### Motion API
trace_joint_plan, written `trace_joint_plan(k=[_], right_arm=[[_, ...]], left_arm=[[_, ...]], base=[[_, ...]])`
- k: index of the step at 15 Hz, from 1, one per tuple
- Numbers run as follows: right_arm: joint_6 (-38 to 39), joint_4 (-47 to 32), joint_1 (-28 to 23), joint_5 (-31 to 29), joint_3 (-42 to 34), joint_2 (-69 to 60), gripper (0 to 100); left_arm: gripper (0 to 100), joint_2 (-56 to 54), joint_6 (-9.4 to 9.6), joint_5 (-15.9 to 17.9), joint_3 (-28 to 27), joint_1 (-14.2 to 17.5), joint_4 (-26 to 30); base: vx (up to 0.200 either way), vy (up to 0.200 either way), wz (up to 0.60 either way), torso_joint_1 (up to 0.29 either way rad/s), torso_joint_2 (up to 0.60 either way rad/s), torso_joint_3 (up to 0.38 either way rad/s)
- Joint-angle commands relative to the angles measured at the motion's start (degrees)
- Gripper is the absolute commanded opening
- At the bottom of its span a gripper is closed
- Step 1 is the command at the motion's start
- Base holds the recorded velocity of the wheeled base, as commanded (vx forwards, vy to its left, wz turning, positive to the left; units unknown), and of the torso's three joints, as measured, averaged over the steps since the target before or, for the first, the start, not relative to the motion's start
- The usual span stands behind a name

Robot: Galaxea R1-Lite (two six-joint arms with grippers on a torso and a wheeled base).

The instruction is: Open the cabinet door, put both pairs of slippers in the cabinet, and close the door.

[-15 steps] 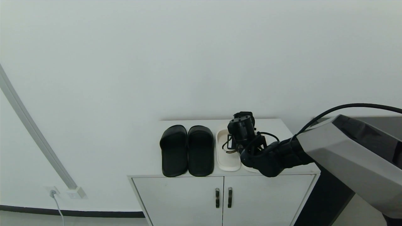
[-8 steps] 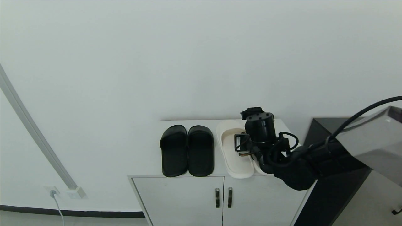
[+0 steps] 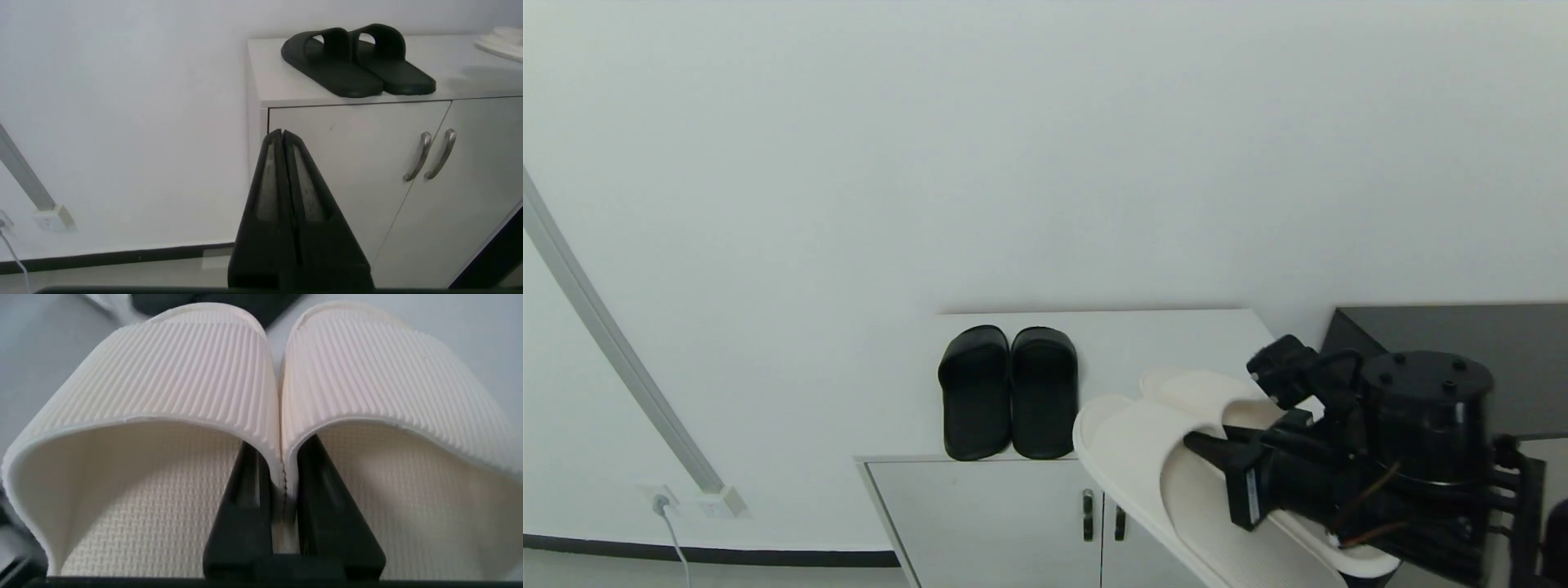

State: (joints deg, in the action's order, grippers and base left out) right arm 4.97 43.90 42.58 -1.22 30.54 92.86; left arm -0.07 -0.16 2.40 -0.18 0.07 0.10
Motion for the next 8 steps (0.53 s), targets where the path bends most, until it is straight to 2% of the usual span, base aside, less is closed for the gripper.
trace_joint_plan(k=[1,6,8], right_arm=[[-0.32,-2.59,0.48,2.63,-3.82,-8.22,0],[-0.32,-3.2,2.15,2.98,-4.61,-8.3,0],[-0.32,-3.2,2.42,2.89,-4.96,-8.13,0]], left_arm=[[0,0.07,-0.02,-0.03,0.01,0.01,-0.01],[0,0.07,-0.02,-0.03,0.01,0.01,-0.01],[0,0.07,-0.02,-0.03,0.01,0.01,-0.01]], base=[[0.0,0.0,0.0,0.0,0.0,0.0],[0.0,0.0,0.0,0.0,0.0,0.0],[-0.2,0.0,0.0,0.007,0.0,0.002]])
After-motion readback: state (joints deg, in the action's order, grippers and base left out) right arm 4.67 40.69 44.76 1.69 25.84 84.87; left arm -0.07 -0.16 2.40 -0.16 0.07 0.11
